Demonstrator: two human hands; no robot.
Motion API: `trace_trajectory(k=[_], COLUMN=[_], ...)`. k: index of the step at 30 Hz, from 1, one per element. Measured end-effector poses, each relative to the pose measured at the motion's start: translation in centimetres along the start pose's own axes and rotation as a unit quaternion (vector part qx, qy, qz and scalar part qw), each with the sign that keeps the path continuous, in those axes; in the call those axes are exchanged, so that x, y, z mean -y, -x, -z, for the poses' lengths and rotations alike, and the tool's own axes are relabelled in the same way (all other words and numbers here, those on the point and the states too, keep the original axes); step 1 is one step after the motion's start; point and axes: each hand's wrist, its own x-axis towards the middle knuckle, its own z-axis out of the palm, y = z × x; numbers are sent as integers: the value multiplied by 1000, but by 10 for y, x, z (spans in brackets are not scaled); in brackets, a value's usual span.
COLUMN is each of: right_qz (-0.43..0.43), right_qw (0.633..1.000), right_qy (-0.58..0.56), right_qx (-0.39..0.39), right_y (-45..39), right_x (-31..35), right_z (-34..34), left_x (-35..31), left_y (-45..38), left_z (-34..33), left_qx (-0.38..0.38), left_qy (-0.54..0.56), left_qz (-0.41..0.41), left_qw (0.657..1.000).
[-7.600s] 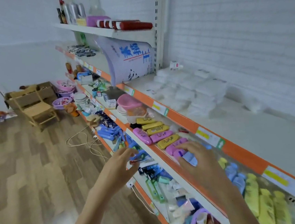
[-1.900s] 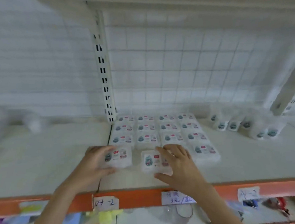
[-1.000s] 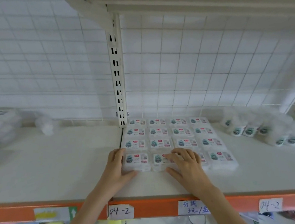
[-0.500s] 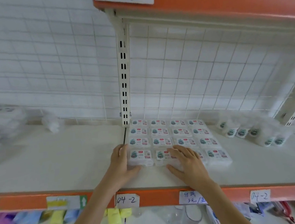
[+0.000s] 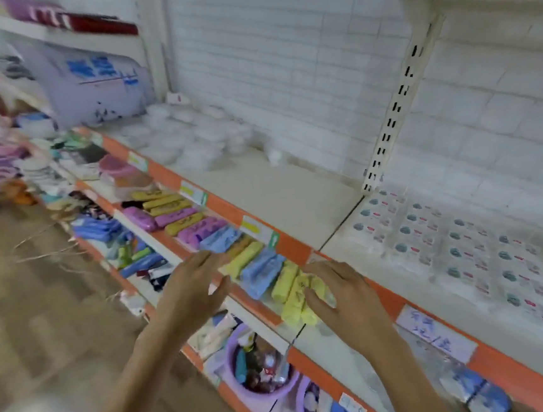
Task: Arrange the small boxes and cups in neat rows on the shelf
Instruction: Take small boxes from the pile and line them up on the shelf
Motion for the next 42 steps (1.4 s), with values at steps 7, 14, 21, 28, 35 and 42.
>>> trace_trajectory(k=[7,14,21,28,35,42], right_qz=[44,41,32,25,6,12], right_qw=[984,960,953,969,980,992], right_qy=[-106,-177,-206,-176,-154,-115], right_qx=[138,211,218,172,129,40], right_y=[27,7,-61,-149,-238,-362], right_x=[50,97,157,195,190,155], right_z=[-64,-121,-183,-217,-225,-234], left_x=[40,87,178,272,334,389], left_y=[127,172,157,94,-4,-137], left_z=[42,67,102,131,133,124], left_qx=[6,-33,-39,-9,29,30], left_qy=[-44,-51,-45,-48,-44,-27], left_qz=[197,264,275,227,146,59], left_qw=[979,963,960,973,988,997])
